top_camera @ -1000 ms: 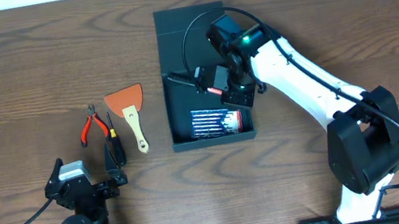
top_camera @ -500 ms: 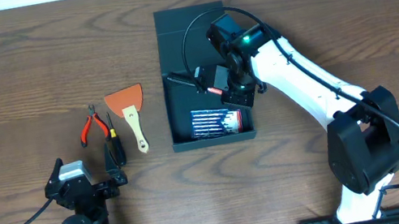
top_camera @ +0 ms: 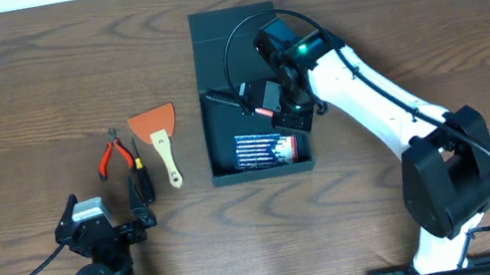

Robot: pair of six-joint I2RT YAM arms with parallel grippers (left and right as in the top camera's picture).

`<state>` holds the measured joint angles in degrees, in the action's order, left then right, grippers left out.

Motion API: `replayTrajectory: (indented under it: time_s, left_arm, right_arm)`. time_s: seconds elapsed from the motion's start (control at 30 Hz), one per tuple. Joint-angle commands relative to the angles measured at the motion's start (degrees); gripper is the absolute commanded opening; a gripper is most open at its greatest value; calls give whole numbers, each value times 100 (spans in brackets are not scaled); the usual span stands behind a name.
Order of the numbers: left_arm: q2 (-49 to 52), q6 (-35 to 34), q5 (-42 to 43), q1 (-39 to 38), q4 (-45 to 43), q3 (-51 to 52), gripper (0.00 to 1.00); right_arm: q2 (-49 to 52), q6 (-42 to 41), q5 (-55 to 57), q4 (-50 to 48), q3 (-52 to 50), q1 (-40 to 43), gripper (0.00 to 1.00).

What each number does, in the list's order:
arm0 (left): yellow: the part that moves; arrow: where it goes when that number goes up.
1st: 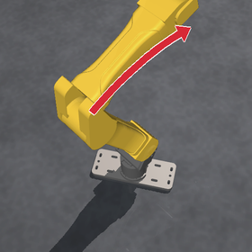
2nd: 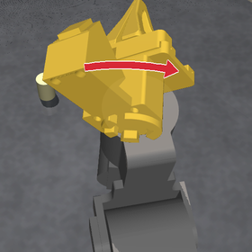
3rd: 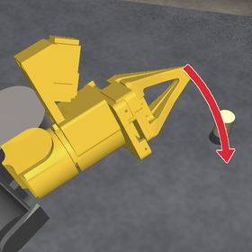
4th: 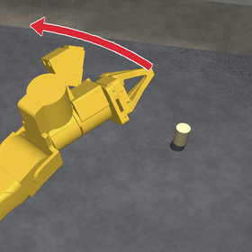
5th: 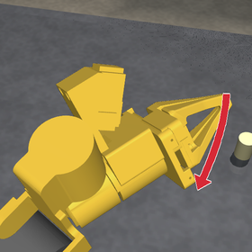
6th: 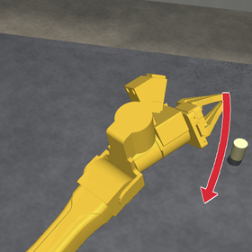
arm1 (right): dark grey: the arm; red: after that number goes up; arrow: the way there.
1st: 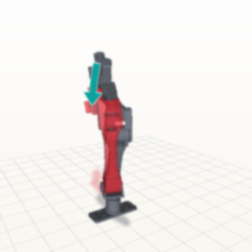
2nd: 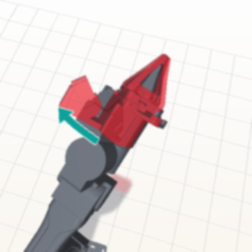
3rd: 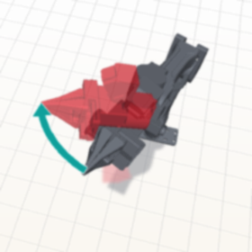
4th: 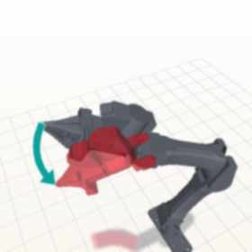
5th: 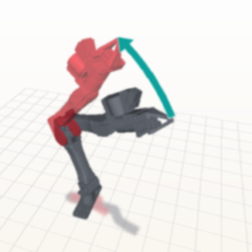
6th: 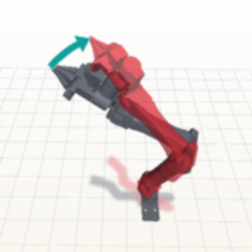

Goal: Pack container
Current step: 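Lower the hammer into the black box beside the case and release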

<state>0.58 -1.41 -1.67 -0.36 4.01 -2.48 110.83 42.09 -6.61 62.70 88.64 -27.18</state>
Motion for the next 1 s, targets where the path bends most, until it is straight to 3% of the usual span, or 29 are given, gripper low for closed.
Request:
replayTrajectory:
  time_s: [0.0,0.63,0.87,0.97]
  left_arm:
    - [-35,76,-24,31,98,175,98]
    - [-35,76,-24,31,98,175,98]
    - [-35,76,-24,31,98,175,99]
    - [-35,76,-24,31,98,175,99]
  right_arm:
    - [-79,-24,-31,-13,-59,63,13]
    - [-79,-26,-33,-59,-304,63,15]
    - [-79,-179,-31,-61,-304,63,46]
    - [-79,-179,-31,-63,-304,63,49]
